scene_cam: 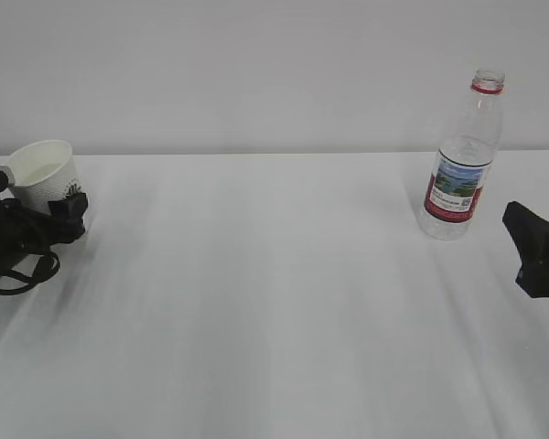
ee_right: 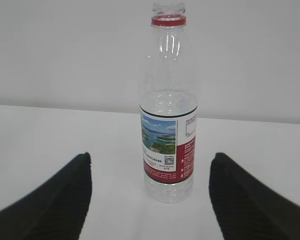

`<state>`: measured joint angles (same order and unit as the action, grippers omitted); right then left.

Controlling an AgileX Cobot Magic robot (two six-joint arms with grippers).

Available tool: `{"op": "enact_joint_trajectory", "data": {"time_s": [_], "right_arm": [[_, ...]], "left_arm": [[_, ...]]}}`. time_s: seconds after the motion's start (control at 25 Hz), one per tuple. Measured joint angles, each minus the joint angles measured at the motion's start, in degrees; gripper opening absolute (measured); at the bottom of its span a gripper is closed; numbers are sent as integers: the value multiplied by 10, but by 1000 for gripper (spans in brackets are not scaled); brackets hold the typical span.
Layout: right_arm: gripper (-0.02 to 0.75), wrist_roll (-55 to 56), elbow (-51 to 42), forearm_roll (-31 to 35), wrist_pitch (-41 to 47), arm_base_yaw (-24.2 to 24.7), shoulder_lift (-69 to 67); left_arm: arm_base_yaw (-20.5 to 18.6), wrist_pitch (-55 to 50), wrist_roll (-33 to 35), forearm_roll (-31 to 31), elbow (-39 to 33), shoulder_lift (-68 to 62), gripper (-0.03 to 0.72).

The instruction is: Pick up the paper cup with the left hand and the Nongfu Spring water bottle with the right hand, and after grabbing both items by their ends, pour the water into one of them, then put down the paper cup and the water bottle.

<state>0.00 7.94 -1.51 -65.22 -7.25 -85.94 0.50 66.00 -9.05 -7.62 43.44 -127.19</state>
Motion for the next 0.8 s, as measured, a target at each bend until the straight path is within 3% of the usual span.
{"op": "enact_joint_trajectory", "data": {"time_s": [0.36, 0.8], "right_arm": [[552, 4, 0, -5, 0, 0, 0], [552, 6, 0, -5, 0, 0, 0]], "left_arm": [[0, -10, 1, -12, 0, -3, 670], [0, -58, 1, -19, -24, 33, 683]]}}
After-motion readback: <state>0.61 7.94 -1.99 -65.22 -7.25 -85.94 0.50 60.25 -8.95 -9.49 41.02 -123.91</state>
